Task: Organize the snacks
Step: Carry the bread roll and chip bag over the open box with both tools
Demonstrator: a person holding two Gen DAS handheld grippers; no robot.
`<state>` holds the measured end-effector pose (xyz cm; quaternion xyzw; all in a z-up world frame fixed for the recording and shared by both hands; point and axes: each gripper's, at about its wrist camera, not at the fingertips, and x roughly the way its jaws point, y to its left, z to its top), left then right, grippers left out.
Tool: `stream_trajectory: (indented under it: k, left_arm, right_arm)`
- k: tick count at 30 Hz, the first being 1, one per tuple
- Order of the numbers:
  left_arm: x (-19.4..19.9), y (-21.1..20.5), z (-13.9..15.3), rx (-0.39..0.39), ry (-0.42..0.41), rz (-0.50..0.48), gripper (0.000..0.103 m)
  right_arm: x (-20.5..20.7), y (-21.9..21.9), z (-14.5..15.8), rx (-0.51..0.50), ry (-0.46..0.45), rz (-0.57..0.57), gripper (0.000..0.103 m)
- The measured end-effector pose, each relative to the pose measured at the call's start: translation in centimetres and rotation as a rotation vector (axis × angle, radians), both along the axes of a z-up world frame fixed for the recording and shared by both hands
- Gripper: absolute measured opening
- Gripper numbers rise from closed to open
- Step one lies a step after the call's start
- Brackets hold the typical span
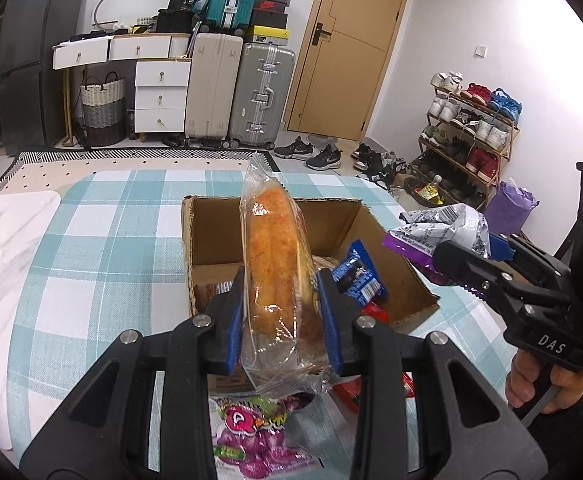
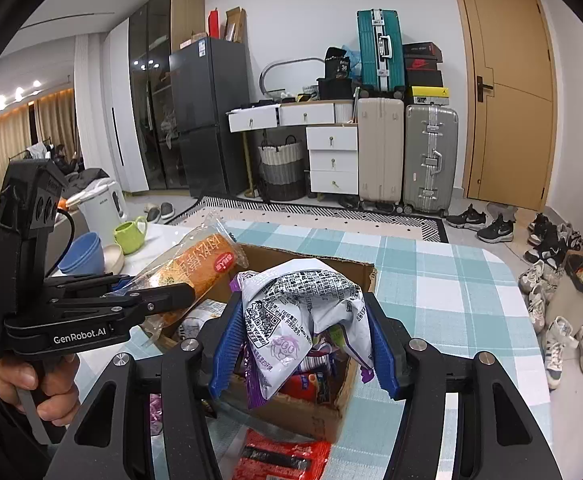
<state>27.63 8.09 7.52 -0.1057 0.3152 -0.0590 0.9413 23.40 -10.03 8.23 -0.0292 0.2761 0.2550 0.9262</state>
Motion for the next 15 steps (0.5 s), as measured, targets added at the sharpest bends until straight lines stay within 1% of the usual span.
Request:
stream_trajectory:
  k: [3,15]
  left_arm:
    - [1.3,0.2,-0.7,-0.002,0.015,-0.002,0.029]
    - [6.1,0.4,-2.7,0.057,0.072,-0.007,0.029]
  right_arm:
    - [1.1,0.4,-0.7,-0.004,0.021,0.000,0.057]
    - [5.0,2.4,-3.4,-0.048,0.062,0.021,0.057]
